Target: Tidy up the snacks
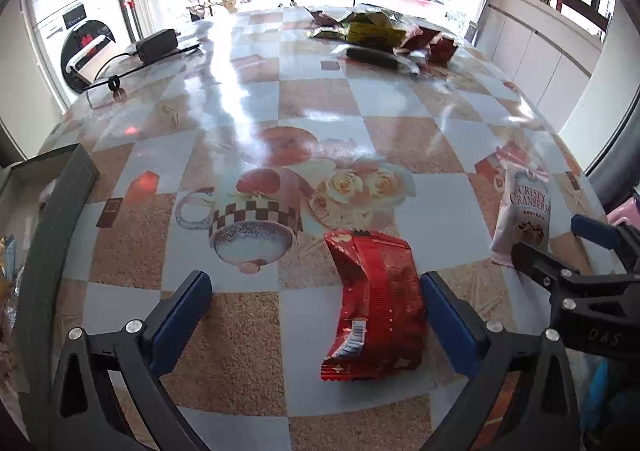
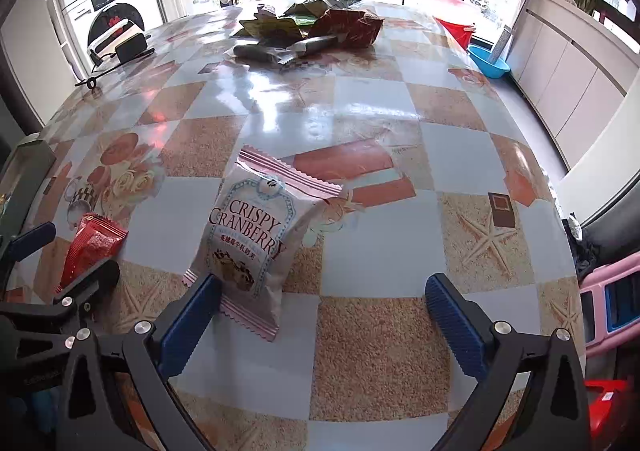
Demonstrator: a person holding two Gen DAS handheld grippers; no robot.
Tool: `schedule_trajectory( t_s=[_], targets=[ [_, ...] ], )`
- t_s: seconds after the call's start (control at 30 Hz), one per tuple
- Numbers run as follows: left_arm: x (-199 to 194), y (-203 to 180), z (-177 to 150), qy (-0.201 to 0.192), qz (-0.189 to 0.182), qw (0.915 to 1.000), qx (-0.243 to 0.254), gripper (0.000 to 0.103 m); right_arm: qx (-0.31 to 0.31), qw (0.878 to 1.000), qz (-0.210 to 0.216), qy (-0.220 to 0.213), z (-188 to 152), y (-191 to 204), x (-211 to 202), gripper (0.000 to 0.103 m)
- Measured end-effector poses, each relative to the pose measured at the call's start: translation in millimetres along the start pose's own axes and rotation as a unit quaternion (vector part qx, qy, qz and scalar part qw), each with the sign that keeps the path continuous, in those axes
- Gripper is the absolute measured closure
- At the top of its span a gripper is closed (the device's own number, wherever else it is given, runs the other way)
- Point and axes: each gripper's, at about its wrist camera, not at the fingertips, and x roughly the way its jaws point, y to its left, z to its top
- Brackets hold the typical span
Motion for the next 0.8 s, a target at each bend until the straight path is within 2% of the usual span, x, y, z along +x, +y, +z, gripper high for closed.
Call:
schedule_trajectory(
  t_s=[0.23, 0.8],
  targets=[
    [-0.6, -4.6, -3.7, -0.017, 0.006, 0.9998, 0.002, 0.000, 0.000, 1.000, -0.001, -0.016, -5.1, -1.4, -2.4, 0.000],
    [-0.4, -3.7, -3.3, -0.017, 0.006, 0.9998, 0.002, 0.000, 0.001, 1.000, -0.001, -0.019, -5.8, -1.4, -2.7, 0.000]
  ],
)
